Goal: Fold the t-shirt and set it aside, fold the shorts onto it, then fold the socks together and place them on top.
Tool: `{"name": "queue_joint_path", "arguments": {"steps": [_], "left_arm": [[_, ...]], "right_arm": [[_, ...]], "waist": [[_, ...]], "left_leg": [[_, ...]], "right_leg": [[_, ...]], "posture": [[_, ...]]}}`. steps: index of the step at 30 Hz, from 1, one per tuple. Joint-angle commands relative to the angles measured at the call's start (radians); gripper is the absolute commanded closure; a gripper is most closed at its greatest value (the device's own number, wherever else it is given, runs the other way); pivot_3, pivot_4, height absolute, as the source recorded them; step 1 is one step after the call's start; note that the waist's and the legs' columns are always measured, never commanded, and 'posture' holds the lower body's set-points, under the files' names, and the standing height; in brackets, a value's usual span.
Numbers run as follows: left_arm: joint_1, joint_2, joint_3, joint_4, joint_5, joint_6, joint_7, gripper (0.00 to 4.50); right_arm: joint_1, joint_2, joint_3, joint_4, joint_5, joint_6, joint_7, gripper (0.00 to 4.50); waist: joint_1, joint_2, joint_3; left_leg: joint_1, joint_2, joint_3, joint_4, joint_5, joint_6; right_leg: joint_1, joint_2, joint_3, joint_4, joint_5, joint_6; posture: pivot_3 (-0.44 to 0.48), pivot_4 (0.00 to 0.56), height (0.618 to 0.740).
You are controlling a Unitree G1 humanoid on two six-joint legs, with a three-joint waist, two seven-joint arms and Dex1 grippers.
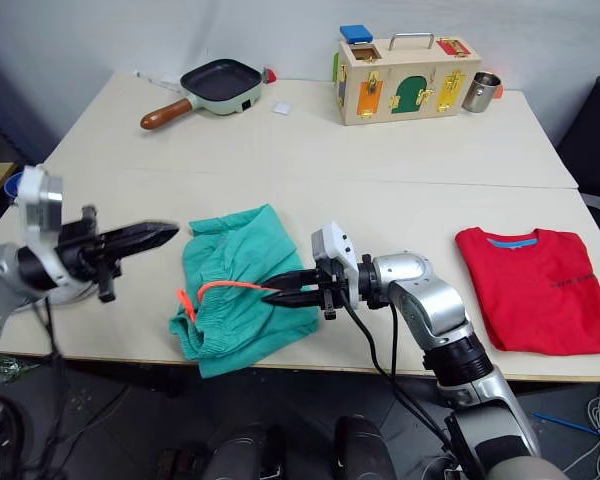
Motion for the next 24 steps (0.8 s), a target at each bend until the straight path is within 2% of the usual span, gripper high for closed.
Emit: {"name": "queue_joint_path", "arguments": {"steps": [1, 4, 7, 9, 12, 18, 24], "left_arm": [[-0.057, -0.069, -0.165, 0.019, 0.085, -0.042, 0.038, 4.5], [-0.076, -0.084, -0.355, 0.098, 0.275, -0.136, 0.036, 4.5], [-0.07, -0.124, -0.422, 0.177, 0.369, -0.189, 0.082, 4.5], [-0.042, -0.114, -0.46, 0.222, 0.454, -0.246, 0.097, 4.5], [0.0, -0.118, -0.449, 0.272, 0.511, -0.299, 0.135, 4.5], [0.037, -0.163, -0.349, 0.397, 0.536, -0.44, 0.204, 4.5], [0.024, -0.197, -0.263, 0.477, 0.489, -0.598, 0.16, 4.5]], "right_arm": [[0.019, 0.052, 0.048, 0.101, -0.142, -0.182, -0.095, 4.47], [0.041, 0.079, 0.085, 0.156, -0.216, -0.272, -0.123, 4.47], [0.059, 0.084, 0.101, 0.162, -0.25, -0.305, -0.136, 4.47], [0.071, 0.076, 0.104, 0.155, -0.259, -0.311, -0.131, 4.47], [0.092, 0.051, 0.102, 0.137, -0.253, -0.289, -0.107, 4.47], [0.135, -0.014, 0.123, 0.107, -0.247, -0.243, -0.029, 4.47], [0.15, -0.004, 0.092, 0.05, -0.14, -0.24, 0.051, 4.47]], "waist": [[-0.005, 0.0, 0.0], [-0.008, 0.0, 0.0], [-0.006, 0.0, 0.0], [-0.005, 0.0, 0.0], [-0.004, 0.0, 0.0], [0.0, 0.0, 0.0], [0.001, 0.0, 0.0]], "left_leg": [[0.0, 0.001, 0.002, 0.0, 0.002, 0.0], [0.0, 0.002, 0.006, 0.0, 0.003, -0.001], [0.001, 0.002, 0.008, -0.001, 0.003, -0.001], [0.001, 0.002, 0.008, 0.0, 0.003, -0.001], [0.001, 0.003, 0.008, 0.0, 0.003, -0.001], [0.003, 0.003, 0.007, 0.0, 0.003, 0.0], [0.004, 0.002, 0.007, 0.0, 0.003, 0.0]], "right_leg": [[0.0, 0.001, 0.001, 0.0, 0.0, 0.0], [-0.002, 0.004, 0.004, 0.0, 0.0, 0.0], [-0.003, 0.005, 0.007, 0.001, 0.0, 0.0], [-0.003, 0.004, 0.007, 0.0, 0.0, 0.0], [-0.003, 0.004, 0.007, 0.0, 0.0, 0.0], [-0.002, 0.002, 0.007, -0.002, 0.0, 0.0], [-0.001, 0.002, 0.007, -0.001, 0.0, 0.0]], "posture": [[0.0, 0.15, 0.74], [0.0, 0.15, 0.74], [0.0, 0.15, 0.74], [0.0, 0.15, 0.74], [0.0, 0.15, 0.74], [0.0, 0.15, 0.74], [0.0, 0.15, 0.74]]}}
